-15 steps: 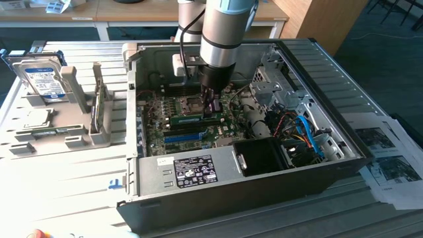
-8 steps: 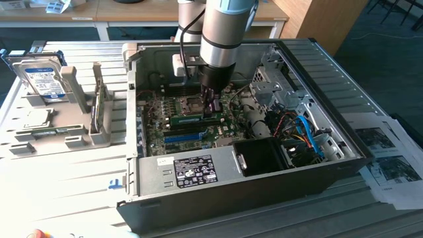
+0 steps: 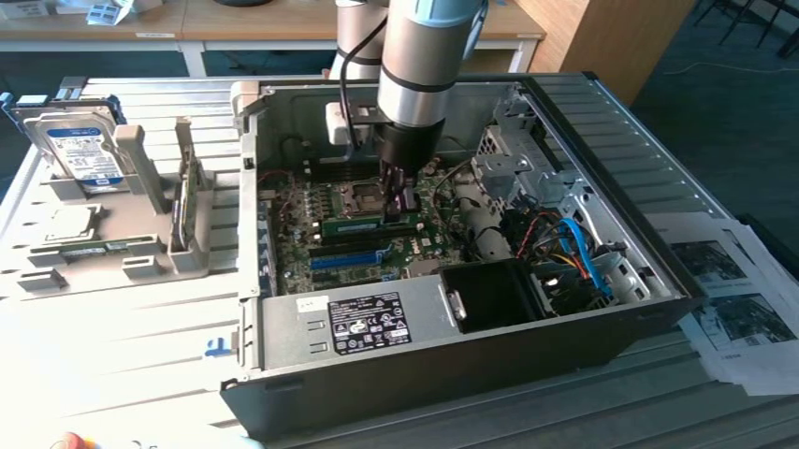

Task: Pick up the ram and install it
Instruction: 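Insert the ram into the slot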

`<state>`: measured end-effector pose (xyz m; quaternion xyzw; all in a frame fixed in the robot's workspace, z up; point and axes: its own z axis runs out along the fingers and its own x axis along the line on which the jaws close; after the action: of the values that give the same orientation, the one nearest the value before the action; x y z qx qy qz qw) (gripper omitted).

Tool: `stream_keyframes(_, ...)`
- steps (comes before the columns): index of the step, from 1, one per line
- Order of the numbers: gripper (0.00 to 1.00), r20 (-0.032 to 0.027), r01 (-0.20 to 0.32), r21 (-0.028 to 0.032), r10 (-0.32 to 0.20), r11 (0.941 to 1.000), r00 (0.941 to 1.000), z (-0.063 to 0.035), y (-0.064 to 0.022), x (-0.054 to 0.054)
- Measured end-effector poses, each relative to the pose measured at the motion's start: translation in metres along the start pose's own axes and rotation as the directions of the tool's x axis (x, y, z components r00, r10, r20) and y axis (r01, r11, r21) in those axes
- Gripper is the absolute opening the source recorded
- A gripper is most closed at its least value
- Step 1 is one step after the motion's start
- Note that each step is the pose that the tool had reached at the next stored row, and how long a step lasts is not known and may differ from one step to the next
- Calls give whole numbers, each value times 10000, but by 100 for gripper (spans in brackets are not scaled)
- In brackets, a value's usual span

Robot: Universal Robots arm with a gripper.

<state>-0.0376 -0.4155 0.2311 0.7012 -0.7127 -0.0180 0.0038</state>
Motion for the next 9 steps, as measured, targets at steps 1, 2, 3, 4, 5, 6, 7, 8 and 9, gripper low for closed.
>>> stream_keyframes(1, 12, 0, 0, 1, 0, 10000, 10000, 5, 0, 0)
stream_keyframes(2, 12, 0, 1, 2, -1, 10000, 10000, 9, 0, 0)
stream_keyframes(3, 12, -1, 0, 2, 0, 10000, 10000, 9, 0, 0)
stream_keyframes(4, 12, 2, 0, 3, 0, 10000, 10000, 11, -1, 0)
stream_keyframes(5, 12, 2, 0, 3, 0, 10000, 10000, 10, -1, -1)
stream_keyframes(6, 12, 1, 0, 3, 0, 10000, 10000, 10, -1, -1)
stream_keyframes(7, 12, 2, 0, 3, 0, 10000, 10000, 11, -1, -1)
stream_keyframes(8, 12, 2, 0, 3, 0, 10000, 10000, 10, -1, -1)
stream_keyframes(9, 12, 2, 0, 3, 0, 10000, 10000, 11, -1, -1)
